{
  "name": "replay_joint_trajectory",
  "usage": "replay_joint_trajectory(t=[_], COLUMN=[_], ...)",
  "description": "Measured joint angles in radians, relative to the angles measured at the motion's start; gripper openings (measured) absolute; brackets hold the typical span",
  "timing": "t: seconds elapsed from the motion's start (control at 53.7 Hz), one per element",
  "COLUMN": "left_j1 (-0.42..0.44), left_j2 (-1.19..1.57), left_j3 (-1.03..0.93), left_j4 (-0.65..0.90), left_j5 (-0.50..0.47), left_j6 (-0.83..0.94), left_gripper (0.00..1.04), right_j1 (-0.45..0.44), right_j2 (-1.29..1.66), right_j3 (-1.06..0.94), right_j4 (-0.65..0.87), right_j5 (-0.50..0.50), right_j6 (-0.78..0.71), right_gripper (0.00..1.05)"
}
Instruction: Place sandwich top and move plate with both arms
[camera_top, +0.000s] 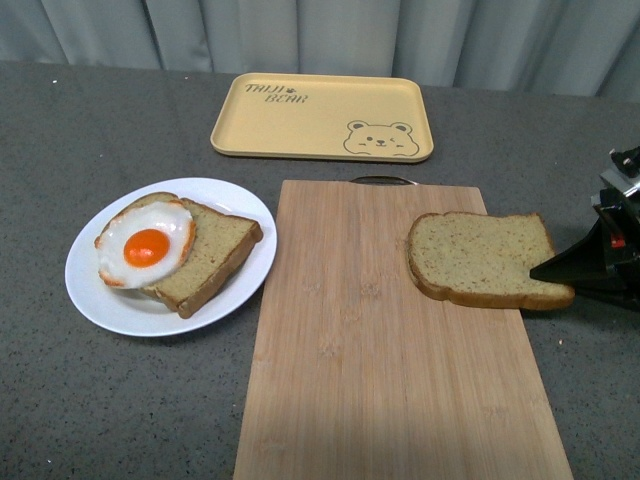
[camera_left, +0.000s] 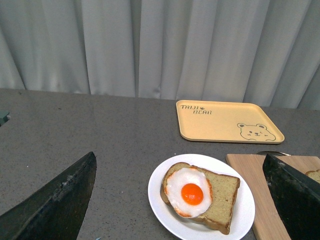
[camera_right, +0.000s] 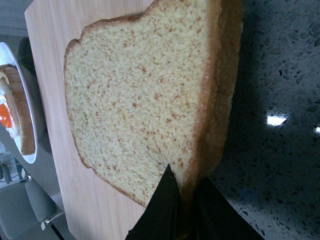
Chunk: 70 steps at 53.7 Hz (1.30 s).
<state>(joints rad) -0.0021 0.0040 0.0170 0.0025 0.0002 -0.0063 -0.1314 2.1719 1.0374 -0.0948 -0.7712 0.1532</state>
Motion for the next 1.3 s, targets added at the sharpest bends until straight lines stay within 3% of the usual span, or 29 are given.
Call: replay_joint_trajectory(t=[0.186,0.317,0.559,0.708,0.968,1.303], left_j1=[0.000,0.000,0.000,0.000,0.000,0.000], left_j2=[0.000,0.000,0.000,0.000,0.000,0.000], left_j3=[0.000,0.000,0.000,0.000,0.000,0.000], left_j4=[0.000,0.000,0.000,0.000,0.000,0.000], left_j5=[0.000,0.000,0.000,0.000,0.000,0.000], left_j6=[0.000,0.000,0.000,0.000,0.000,0.000], left_gripper=[0.98,0.98,0.98,0.98,0.98,0.98], right_j1=[0.016,0.092,0.320,0.442,0.558,0.643], right_j2=[-0.137,-0.174,-0.077,0.027,0.143,0.221], right_j3=[-0.048,-0.050,0.039,0.160,0.298,0.373], right_j4=[0.105,0.218,0.386,0.381,0.372,0.360], right_j5=[-0.156,-0.208,-0.189,-0.168,-0.139,-0.042], right_j6=[0.057,0.140,0.325,0.395,0.468,0.567], right_gripper=[0.02,0.02,0.02,0.02,0.02,0.02])
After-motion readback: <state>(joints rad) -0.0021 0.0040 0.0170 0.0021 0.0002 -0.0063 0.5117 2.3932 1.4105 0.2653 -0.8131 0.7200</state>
